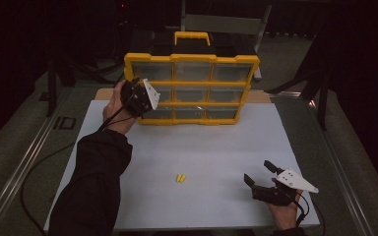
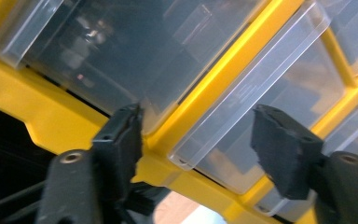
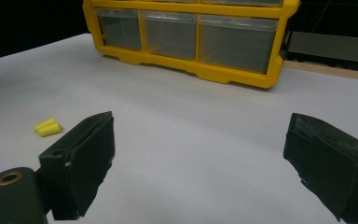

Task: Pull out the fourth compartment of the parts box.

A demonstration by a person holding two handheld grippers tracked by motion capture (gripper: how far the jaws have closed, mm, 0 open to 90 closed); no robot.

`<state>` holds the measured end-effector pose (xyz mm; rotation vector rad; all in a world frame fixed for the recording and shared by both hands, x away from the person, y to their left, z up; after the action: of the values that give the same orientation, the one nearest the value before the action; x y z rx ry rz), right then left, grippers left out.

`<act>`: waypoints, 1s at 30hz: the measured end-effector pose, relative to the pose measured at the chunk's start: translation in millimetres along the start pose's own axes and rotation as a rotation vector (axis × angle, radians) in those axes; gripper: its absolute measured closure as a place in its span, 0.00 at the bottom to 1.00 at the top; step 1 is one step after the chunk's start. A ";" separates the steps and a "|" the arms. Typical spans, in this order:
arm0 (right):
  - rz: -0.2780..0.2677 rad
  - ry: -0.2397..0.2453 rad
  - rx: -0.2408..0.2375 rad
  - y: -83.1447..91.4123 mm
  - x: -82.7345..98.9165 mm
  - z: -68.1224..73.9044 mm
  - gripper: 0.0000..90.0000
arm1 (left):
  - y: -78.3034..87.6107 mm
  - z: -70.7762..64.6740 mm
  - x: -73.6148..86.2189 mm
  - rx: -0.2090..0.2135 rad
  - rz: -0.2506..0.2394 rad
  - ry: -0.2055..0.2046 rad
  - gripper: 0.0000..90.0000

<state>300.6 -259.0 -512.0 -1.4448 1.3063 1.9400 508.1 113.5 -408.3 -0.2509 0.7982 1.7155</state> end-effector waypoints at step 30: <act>-0.002 -0.006 -0.001 0.4 -0.1 -0.8 0.10 | -10.4 -13.2 -0.5 -0.194 0.040 -0.157 0.39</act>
<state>300.8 -259.8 -511.7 -1.4389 1.3007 1.9432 514.7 106.0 -421.8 -0.2293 0.5257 1.8283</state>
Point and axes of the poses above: each handheld gripper's, and its own axes: y roughly backward along the jaws, x roughly out of its underside, z roughly to its left, the point moved 8 cm from there along -y, roughly forward along the jaws, and after that the axes turned 9 degrees about z, right-handed, at the moved point
